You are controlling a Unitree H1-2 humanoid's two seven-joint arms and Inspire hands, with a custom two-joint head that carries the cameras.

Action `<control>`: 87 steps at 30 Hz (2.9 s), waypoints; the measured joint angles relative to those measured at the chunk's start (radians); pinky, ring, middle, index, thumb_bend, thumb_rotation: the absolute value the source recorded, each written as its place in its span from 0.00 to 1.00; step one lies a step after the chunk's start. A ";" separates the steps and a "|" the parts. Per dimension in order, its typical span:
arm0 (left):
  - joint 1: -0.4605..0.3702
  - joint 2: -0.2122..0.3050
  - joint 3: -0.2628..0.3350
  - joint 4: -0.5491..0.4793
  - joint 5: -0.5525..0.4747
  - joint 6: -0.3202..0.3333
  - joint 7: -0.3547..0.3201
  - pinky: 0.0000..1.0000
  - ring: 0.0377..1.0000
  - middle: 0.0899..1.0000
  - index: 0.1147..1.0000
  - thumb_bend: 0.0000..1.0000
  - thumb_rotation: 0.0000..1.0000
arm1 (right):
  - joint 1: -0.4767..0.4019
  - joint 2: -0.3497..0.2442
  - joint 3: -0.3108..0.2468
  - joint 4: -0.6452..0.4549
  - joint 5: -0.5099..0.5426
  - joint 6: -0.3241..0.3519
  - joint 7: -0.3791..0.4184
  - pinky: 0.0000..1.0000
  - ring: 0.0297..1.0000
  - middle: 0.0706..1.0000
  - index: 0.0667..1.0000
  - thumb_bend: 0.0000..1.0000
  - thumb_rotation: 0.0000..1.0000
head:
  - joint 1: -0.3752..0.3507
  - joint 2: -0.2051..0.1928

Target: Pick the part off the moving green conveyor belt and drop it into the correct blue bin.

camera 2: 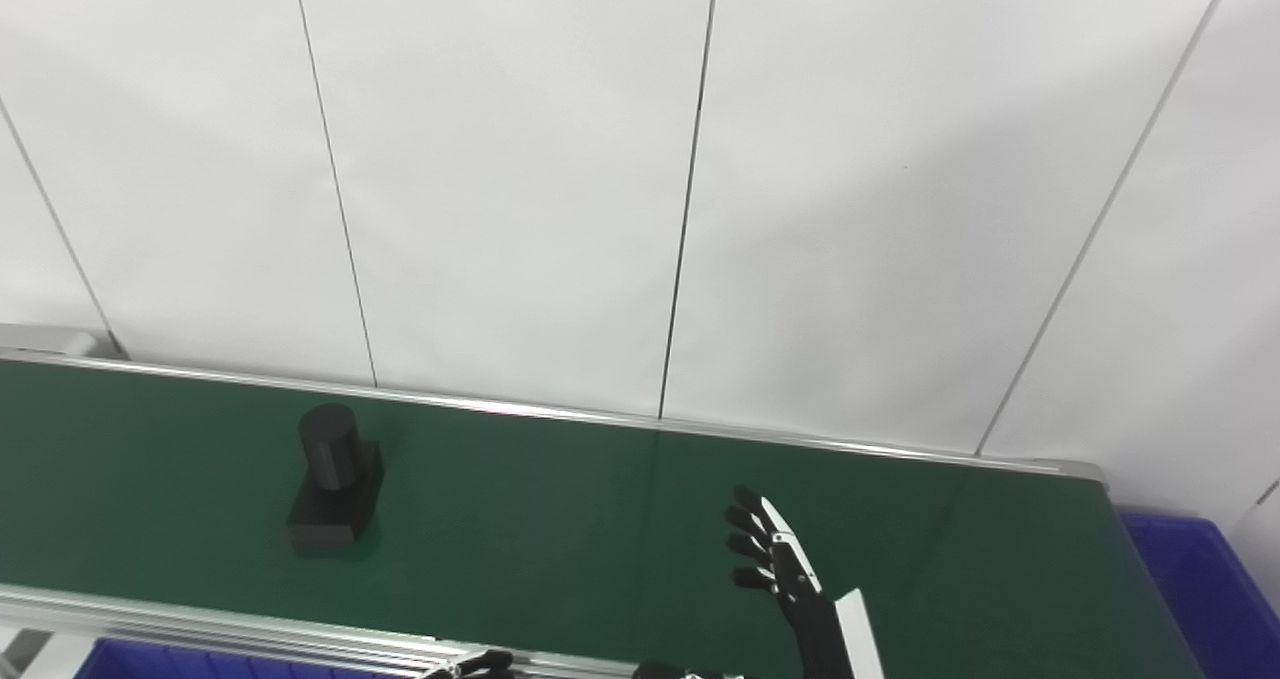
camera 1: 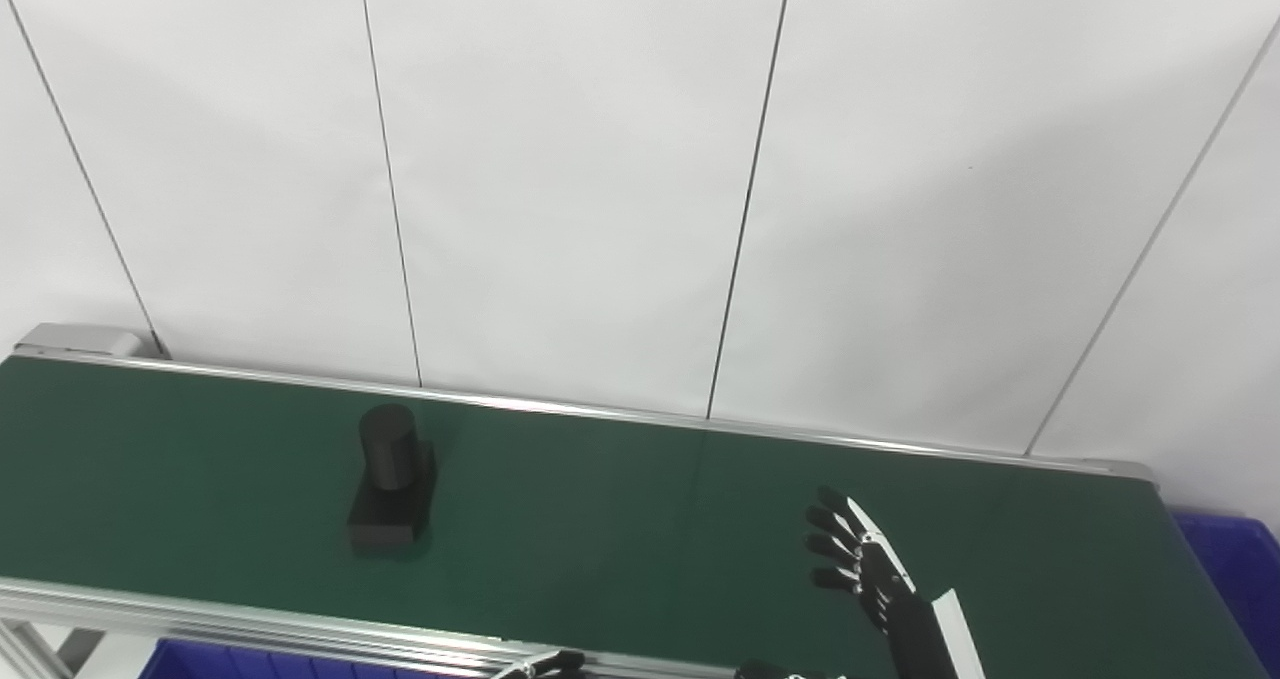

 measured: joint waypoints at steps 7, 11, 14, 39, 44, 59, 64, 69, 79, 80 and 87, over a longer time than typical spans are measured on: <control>0.000 -0.002 0.001 0.000 -0.015 0.000 -0.007 0.61 0.69 0.79 0.82 0.83 0.16 | -0.034 0.005 0.004 0.003 -0.019 0.063 0.000 0.76 0.83 0.87 0.91 0.87 0.44 | 0.024 -0.009; 0.001 -0.002 0.000 0.000 -0.012 0.000 -0.007 0.63 0.70 0.78 0.82 0.84 0.17 | -0.041 0.005 0.005 0.012 -0.024 0.085 0.000 0.76 0.83 0.87 0.92 0.87 0.44 | 0.043 -0.012; 0.001 -0.004 -0.001 0.000 -0.009 0.000 -0.007 0.63 0.69 0.77 0.81 0.84 0.16 | -0.059 0.005 0.007 0.019 -0.041 0.117 0.001 0.77 0.84 0.88 0.92 0.86 0.43 | 0.067 -0.006; 0.136 0.035 0.019 -0.305 -0.059 0.121 -0.059 0.66 0.77 0.86 0.83 0.82 0.13 | -0.203 -0.032 0.020 0.035 -0.076 0.259 0.033 0.76 0.85 0.88 0.93 0.90 0.47 | 0.112 0.052; 0.159 0.025 0.022 -0.283 -0.062 0.119 -0.058 0.65 0.75 0.84 0.82 0.82 0.13 | -0.246 -0.042 0.030 0.066 -0.080 0.269 0.046 0.75 0.84 0.87 0.93 0.90 0.48 | 0.123 0.067; 0.146 0.009 0.027 -0.272 0.029 0.128 -0.056 0.66 0.77 0.85 0.83 0.84 0.25 | -0.410 -0.042 0.129 0.158 -0.188 0.415 0.089 0.70 0.82 0.88 0.95 0.96 0.53 | 0.149 0.100; 0.137 0.012 0.023 -0.272 0.096 0.133 -0.052 0.67 0.77 0.85 0.83 0.86 0.28 | -0.474 -0.030 0.145 0.249 -0.195 0.436 0.097 0.69 0.83 0.90 0.96 0.96 0.52 | 0.153 0.098; 0.129 0.011 0.012 -0.273 0.128 0.156 -0.051 0.66 0.77 0.85 0.83 0.88 0.31 | -0.509 0.003 0.162 0.341 -0.196 0.445 0.097 0.71 0.87 0.93 0.97 0.97 0.51 | 0.163 0.106; 0.128 0.011 0.002 -0.275 0.135 0.170 -0.051 0.64 0.75 0.84 0.83 0.88 0.29 | -0.577 0.011 0.213 0.500 -0.198 0.445 0.072 0.72 0.88 0.94 0.98 0.97 0.51 | 0.163 0.103; 0.128 0.011 0.001 -0.275 0.132 0.170 -0.051 0.64 0.75 0.84 0.83 0.88 0.29 | -0.581 0.012 0.218 0.507 -0.198 0.445 0.071 0.72 0.87 0.94 0.98 0.97 0.51 | 0.163 0.103; 0.129 0.005 -0.001 -0.274 0.103 0.167 -0.051 0.63 0.73 0.83 0.81 0.88 0.27 | -0.620 0.024 0.241 0.581 -0.202 0.444 0.039 0.77 0.91 0.96 0.99 0.97 0.51 | 0.172 0.094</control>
